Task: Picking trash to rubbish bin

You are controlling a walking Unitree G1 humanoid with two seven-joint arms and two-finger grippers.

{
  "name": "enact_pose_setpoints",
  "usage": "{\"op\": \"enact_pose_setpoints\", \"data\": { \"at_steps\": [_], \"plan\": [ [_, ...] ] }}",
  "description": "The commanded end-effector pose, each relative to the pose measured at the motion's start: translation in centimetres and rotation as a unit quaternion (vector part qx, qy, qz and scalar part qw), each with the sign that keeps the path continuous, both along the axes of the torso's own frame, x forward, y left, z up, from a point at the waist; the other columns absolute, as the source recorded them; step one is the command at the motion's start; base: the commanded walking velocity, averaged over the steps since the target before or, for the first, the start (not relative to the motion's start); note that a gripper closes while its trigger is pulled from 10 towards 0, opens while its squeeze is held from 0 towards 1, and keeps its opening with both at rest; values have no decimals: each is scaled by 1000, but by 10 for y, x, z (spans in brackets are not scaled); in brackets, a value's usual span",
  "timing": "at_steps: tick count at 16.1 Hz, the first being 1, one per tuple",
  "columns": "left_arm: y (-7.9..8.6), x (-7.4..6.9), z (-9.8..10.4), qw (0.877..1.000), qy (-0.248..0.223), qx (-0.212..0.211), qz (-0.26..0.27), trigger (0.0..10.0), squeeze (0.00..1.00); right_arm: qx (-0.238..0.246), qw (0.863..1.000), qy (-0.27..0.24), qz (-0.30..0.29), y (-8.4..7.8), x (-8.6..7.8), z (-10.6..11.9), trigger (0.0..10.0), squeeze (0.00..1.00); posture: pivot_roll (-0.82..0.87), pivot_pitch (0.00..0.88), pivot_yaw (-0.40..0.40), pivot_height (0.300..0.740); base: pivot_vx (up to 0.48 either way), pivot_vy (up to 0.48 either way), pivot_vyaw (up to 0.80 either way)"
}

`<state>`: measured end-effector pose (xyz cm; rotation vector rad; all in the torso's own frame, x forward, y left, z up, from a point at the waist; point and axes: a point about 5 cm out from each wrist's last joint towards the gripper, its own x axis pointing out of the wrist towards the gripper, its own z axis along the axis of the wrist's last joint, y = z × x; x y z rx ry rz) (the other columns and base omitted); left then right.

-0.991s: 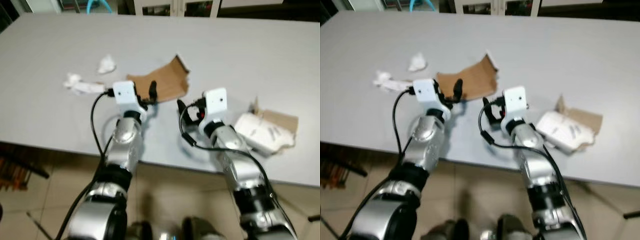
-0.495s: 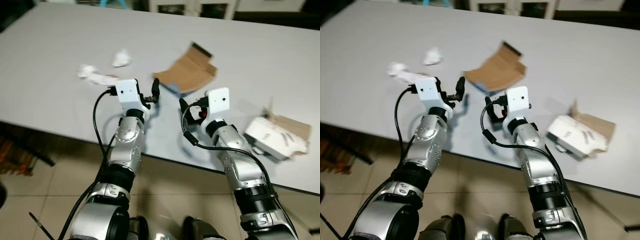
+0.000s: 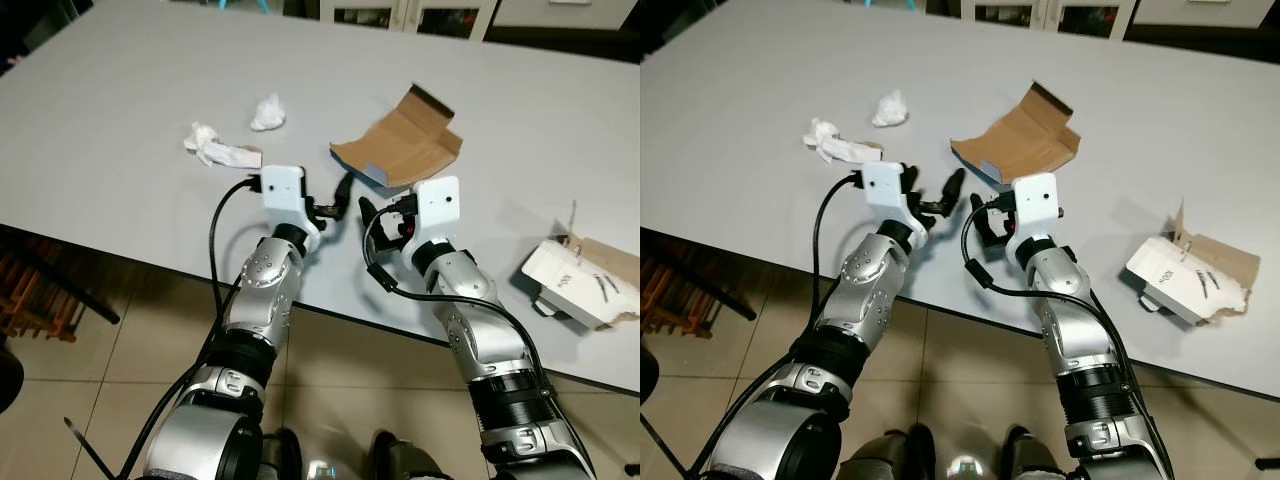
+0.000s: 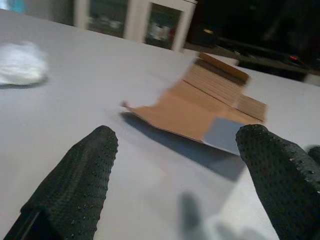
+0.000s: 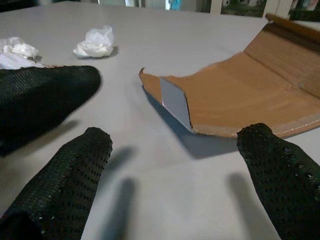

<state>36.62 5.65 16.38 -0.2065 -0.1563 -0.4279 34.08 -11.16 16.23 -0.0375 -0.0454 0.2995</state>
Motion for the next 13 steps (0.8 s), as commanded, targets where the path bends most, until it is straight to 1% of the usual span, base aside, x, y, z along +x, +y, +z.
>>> {"op": "enact_pose_setpoints", "data": {
  "at_steps": [1, 3, 4, 6, 7, 8, 9, 10, 11, 12, 13],
  "plan": [
    [-4, 0, 7, 999, -17, 14, -34, 10000, 0, -2, 1000, 2, 1, -1, -2, -1, 10000, 0, -54, 199, 56, 740, 0, 0, 0],
    [9, 5, 22, 996, -51, 42, -62, 10000, 0, -2, 1000, 2, 1, -1, -3, -1, 10000, 0, -51, 201, 60, 740, 0, 0, 0],
    [21, 9, 34, 993, -74, 55, -72, 10000, 0, -1, 1000, 2, 0, -1, -3, -2, 10000, 0, -50, 205, 62, 740, 0, 0, 0],
    [38, 18, 59, 991, -102, 68, -61, 10000, 0, -1, 1000, 5, -1, -1, -4, -3, 10000, 0, -45, 209, 66, 740, 0, 0, 0],
    [47, 24, 72, 993, -96, 40, -56, 10000, 0, 1, 1000, 6, -1, -1, -5, -4, 10000, 0, -43, 209, 67, 740, 0, 0, 0],
    [49, 28, 76, 995, -87, 25, -51, 10000, 0, 1, 1000, 6, -1, 0, -5, -4, 10000, 0, -44, 210, 67, 740, 0, 0, 0],
    [45, 31, 84, 991, -94, 46, -78, 10000, 0, 0, 1000, 6, -1, 0, -5, -4, 10000, 0, -52, 211, 67, 740, 0, 0, 0],
    [41, 30, 85, 987, -107, 74, -98, 10000, 0, 0, 1000, 6, -1, 0, -5, -4, 10000, 0, -53, 210, 67, 740, 0, 0, 0],
    [36, 31, 85, 971, -123, 158, -131, 10000, 0, 1, 1000, 5, -1, 0, -5, -3, 10000, 0, -66, 211, 66, 740, 0, 0, 0],
    [31, 31, 83, 958, -121, 200, -165, 10000, 0, 1, 1000, 4, -2, -1, -5, -2, 10000, 0, -68, 210, 66, 740, 0, 0, 0],
    [28, 30, 78, 941, -108, 244, -210, 10000, 0, 1, 1000, 3, -2, -2, -6, -2, 10000, 0, -70, 213, 73, 740, 0, 0, 0]
  ]
}}
